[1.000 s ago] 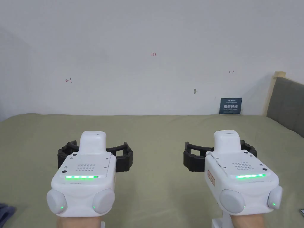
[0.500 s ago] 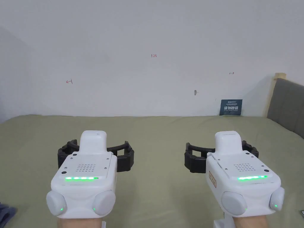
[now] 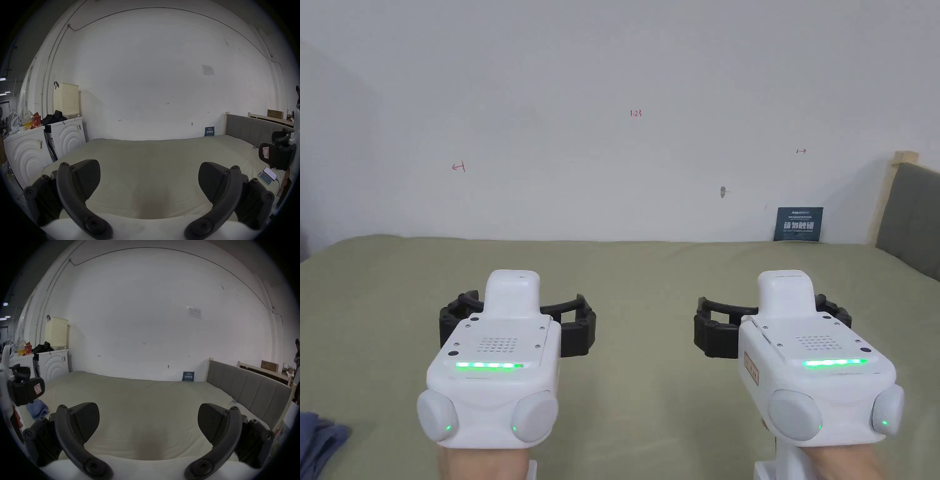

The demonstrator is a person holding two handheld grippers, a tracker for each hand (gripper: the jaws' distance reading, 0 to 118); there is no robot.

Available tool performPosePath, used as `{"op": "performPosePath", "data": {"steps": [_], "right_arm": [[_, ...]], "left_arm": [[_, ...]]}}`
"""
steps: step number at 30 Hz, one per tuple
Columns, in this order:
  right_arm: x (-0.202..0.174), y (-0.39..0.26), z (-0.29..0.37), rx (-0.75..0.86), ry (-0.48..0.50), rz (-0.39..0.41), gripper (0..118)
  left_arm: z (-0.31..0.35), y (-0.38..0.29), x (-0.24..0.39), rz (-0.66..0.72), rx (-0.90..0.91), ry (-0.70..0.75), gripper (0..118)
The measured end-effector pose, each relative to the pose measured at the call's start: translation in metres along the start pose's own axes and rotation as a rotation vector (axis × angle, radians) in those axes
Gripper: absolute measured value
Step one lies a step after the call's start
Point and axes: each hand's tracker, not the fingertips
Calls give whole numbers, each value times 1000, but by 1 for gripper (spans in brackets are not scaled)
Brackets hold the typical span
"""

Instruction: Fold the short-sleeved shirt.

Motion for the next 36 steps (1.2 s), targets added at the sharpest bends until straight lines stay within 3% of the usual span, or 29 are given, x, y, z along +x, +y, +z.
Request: {"op": "performPosePath", "data": {"steps": [2,5,26,32,36], "right_arm": [[-3,0,-3,-27,-65,-9,118],[-5,-1,-7,-52,-83,-4,118],[-4,3,-9,-77,-110,59,118],[5,8,-10,-147,-52,-46,118],[3,13,-9,-147,-83,-28,118]], "left_arm": [[0,-1,0,1,-6,-5,118],[0,-1,0,-6,-11,-12,118],[1,6,2,-5,-31,-35,118],[3,6,3,2,-33,-46,118],[5,8,4,3,-36,-56,118]]}}
